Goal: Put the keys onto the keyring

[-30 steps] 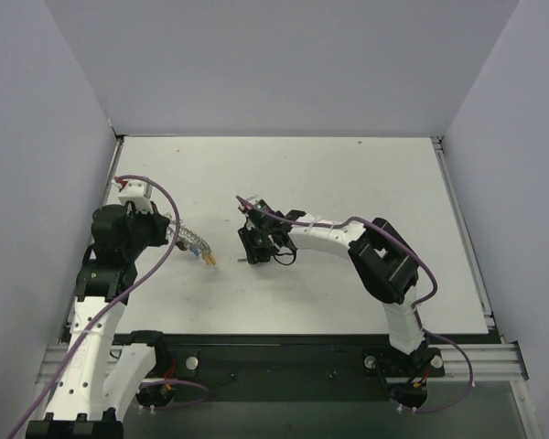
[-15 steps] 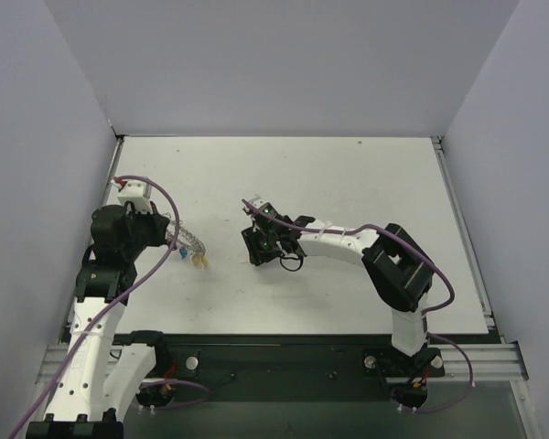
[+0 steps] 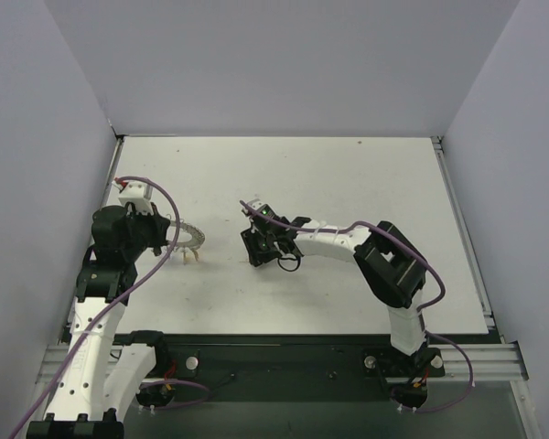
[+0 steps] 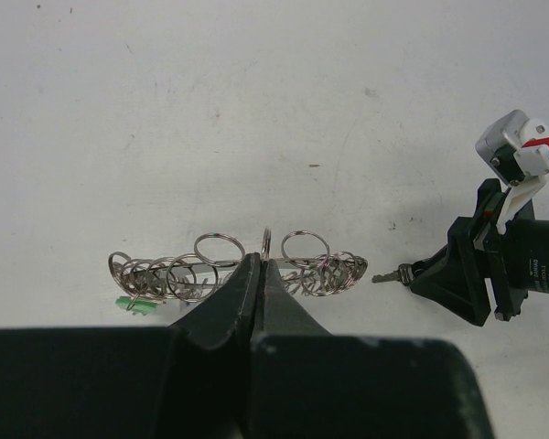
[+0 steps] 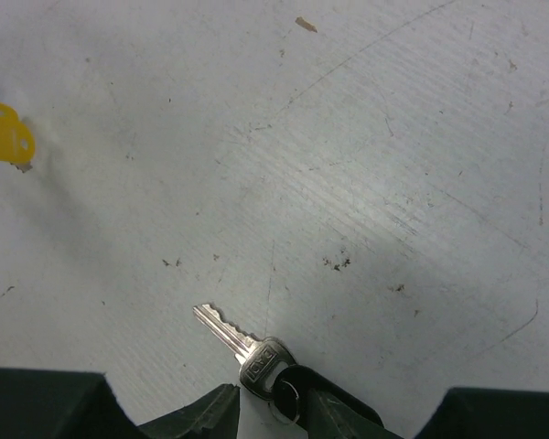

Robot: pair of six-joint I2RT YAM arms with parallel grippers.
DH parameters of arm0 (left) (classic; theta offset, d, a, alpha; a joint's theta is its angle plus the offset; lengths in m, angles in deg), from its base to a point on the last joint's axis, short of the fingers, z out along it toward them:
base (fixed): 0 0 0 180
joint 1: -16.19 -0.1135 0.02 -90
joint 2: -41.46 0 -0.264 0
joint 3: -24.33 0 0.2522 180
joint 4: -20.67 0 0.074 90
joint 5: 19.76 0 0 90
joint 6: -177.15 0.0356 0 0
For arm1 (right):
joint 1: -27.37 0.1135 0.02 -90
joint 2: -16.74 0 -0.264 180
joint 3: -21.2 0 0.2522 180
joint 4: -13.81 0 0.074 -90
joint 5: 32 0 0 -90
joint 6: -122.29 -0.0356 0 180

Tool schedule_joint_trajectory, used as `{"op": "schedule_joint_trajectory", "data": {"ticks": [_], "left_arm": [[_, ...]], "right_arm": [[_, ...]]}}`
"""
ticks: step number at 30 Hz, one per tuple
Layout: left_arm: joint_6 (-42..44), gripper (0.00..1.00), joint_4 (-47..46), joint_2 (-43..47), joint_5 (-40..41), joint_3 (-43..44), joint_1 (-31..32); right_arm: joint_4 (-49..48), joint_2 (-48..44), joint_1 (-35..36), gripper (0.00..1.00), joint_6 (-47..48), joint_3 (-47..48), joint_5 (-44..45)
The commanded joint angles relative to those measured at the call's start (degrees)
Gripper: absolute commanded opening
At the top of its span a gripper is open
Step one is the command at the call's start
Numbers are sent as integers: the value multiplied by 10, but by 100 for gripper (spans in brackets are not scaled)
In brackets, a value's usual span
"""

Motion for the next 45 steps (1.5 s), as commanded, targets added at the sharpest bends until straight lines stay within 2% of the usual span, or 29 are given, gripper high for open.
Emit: {"op": "schedule_joint_trajectory", "data": {"ticks": [1,4,5,8,9,23,33,45], "left_arm": [[3,0,-56,14,-10,7,-4],[4,0,-56,13,-10,8,-4],[3,0,-57,14,-10,8,-4],[4,0,-57,14,-8,7,-4],[4,0,-57,14,-8,8,-4],[5,0,-55,14,-6,7,-4],[4,0,-56,15,-7,6,-4],[3,0,-58,16,-11,5,-4]], "right_arm": [[11,14,4,36,0,22,9],[13,22,7,30,3,25,6],[18,24,7,21,4,28,6],[21,27,10,2,8,29,3],[21,25,11,0,9,30,2],[4,-41,5,0,2,12,-66],[52,-127,-7,0,76,-38,-81],[86,-96,-4,0,97,-64,-78]]}}
